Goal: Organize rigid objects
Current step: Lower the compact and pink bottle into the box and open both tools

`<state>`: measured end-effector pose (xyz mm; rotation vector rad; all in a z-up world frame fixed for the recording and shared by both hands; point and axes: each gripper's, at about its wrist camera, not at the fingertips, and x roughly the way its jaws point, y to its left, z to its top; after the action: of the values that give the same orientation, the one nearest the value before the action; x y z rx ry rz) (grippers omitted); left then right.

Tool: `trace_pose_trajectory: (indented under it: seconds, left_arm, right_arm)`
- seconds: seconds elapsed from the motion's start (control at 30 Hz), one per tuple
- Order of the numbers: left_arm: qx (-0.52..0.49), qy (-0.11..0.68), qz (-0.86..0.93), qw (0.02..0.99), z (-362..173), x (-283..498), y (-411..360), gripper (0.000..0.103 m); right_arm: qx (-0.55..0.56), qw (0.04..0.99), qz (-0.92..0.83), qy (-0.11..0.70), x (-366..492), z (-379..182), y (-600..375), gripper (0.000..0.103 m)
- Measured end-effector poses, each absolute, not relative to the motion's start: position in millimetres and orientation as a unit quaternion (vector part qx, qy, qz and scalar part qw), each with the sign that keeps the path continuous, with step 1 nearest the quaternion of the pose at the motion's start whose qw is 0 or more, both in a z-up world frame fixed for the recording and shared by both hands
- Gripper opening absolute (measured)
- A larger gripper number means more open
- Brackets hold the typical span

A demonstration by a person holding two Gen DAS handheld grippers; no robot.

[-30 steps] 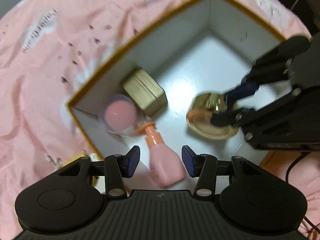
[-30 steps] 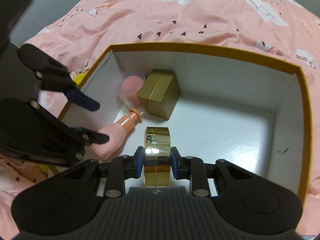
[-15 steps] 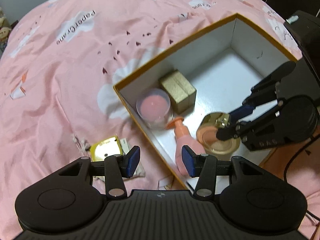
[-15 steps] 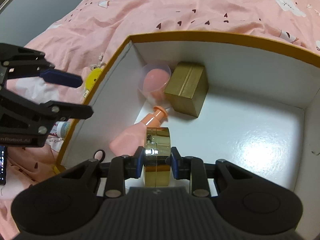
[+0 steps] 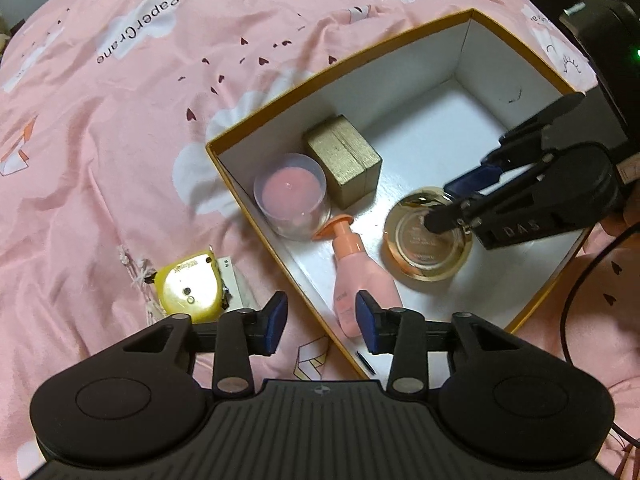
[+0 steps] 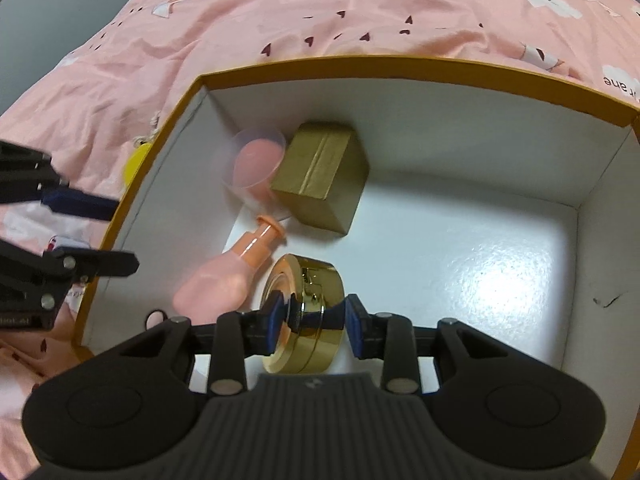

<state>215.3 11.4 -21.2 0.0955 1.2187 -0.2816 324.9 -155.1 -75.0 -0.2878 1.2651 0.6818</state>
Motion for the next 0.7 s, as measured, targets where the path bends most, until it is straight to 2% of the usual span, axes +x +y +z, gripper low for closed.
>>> trace_pose_trajectory:
  seconds: [0.3,0.47,0.7]
  left_arm:
    - [0.046,0.569,-0.135,0.810,-21.5,216.0,7.9,0.041]
    - [0.044,0.570,-0.136,0.809,-22.1,216.7,5.8,0.039]
    - [0.041,0.570,-0.136,0.809,-21.2,216.9,4.9,0.039]
  right_arm:
    - [-0.163,0.730,0.314,0.584,322.3,-85.3,-139.0,0.041]
    - [-0.245,0.729,0.302,0.564,310.3,-88.9,-132.1,0.042]
    - [-0.241,0.731,0.304,0.561,309.5,-85.7,-141.0,0.047]
